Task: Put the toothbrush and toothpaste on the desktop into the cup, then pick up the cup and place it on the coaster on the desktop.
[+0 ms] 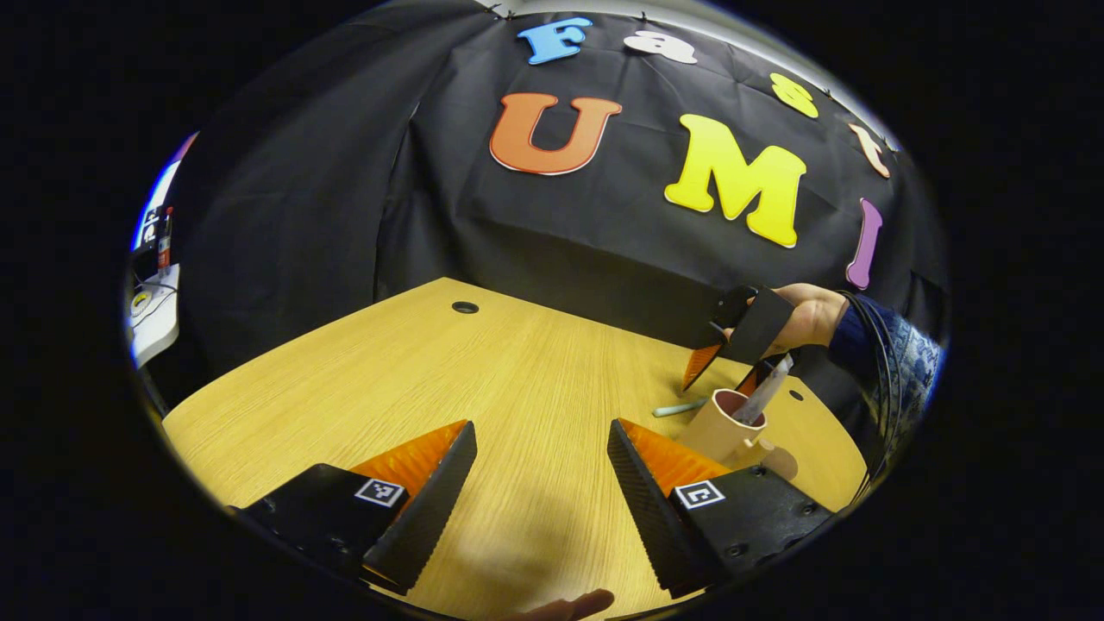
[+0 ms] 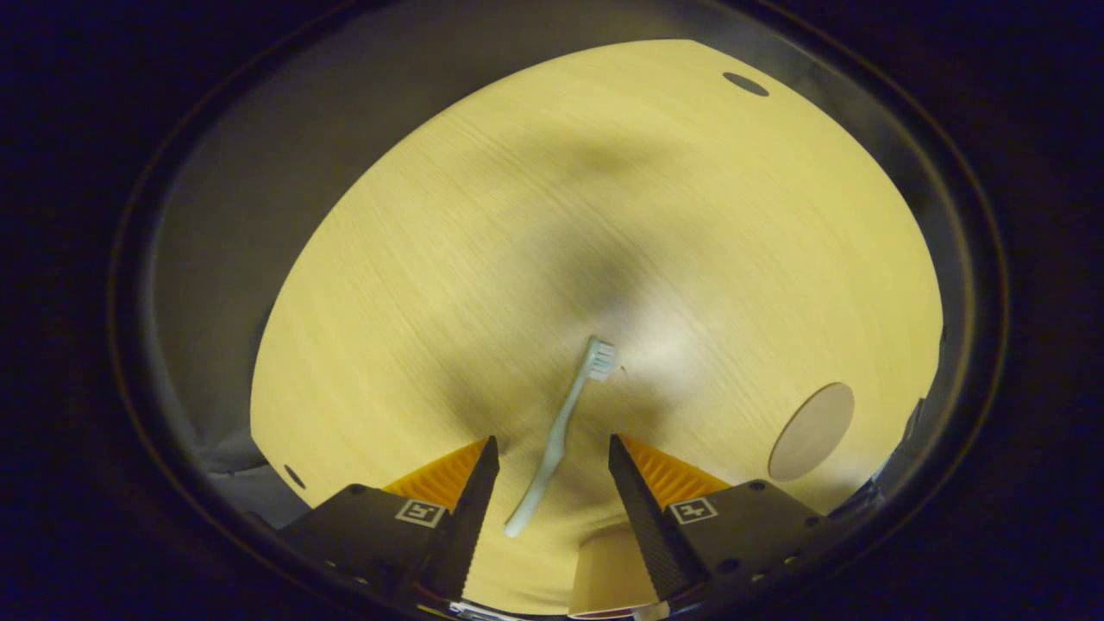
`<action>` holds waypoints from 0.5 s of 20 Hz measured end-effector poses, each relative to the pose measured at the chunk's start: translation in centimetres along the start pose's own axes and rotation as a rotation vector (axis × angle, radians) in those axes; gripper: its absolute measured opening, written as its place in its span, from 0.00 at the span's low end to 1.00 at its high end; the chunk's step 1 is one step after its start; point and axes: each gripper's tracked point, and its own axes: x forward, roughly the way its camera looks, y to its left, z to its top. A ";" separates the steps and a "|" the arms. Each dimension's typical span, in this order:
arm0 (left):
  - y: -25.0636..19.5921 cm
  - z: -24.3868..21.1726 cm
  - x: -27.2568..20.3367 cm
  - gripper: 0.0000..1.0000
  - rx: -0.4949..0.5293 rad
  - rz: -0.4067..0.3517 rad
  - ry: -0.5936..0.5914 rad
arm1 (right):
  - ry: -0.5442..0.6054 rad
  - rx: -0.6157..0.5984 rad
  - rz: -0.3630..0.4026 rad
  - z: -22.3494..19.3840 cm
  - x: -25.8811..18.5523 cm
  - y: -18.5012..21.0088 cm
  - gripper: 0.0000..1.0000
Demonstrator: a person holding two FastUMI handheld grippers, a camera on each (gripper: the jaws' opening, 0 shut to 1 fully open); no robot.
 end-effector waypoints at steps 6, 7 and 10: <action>-0.3 -1.0 0.7 0.98 -0.032 -0.014 0.035 | -0.078 -0.112 -0.065 1.2 0.0 0.8 0.28; -0.3 -1.0 0.7 0.98 -0.036 -0.016 0.037 | -0.069 -0.118 -0.064 1.1 0.1 1.2 0.20; -1.0 -1.1 0.7 0.98 -0.047 -0.025 0.036 | -0.055 -0.141 -0.051 1.0 0.2 1.0 0.02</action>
